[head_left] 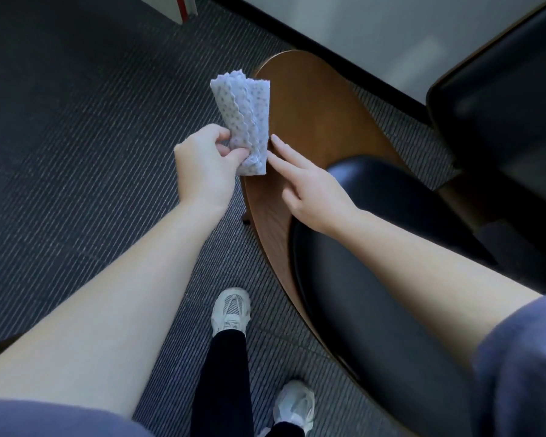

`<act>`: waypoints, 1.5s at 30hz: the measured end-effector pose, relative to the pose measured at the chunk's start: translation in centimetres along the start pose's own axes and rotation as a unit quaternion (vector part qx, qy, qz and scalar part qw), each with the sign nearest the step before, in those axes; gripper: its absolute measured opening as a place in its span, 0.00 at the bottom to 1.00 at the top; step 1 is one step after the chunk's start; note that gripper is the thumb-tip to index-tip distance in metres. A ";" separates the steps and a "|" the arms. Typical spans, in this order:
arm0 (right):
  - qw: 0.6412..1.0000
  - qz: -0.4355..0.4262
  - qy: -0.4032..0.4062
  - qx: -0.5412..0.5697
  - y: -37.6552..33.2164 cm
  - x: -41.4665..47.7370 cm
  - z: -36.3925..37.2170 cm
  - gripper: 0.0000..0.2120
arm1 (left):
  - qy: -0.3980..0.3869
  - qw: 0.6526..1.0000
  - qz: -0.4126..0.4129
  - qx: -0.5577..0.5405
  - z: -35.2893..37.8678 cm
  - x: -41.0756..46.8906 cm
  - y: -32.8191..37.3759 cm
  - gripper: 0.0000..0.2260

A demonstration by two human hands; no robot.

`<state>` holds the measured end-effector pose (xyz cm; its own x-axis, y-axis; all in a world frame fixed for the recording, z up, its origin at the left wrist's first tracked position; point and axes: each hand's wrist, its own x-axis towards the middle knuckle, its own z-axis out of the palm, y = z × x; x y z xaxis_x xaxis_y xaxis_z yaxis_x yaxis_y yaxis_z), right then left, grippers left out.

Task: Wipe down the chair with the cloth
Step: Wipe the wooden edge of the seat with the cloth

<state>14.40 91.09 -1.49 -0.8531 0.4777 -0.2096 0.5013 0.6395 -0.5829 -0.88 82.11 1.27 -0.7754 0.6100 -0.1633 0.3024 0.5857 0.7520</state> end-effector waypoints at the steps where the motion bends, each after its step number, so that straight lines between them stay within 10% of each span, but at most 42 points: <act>1: 1.000 0.004 -0.004 0.001 0.1 -0.1 0.1 0.31 | -0.005 1.000 0.000 0.011 -0.1 0.0 -0.1 0.10; 14: 0.976 0.012 -0.099 -0.192 3.5 -6.6 2.3 0.31 | -0.048 0.993 -0.093 0.047 3.6 -9.0 -4.5 0.13; 45: 0.983 0.101 -0.111 -0.106 7.1 -25.4 6.2 0.31 | -0.259 0.886 -0.374 -0.092 15.5 -35.7 -6.3 0.11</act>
<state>38.76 79.75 -5.18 -0.7320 0.4802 -0.4833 0.6624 0.6677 -0.3397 33.55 64.91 -7.55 -0.3468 0.2787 -0.8956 -0.3212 0.8618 0.3926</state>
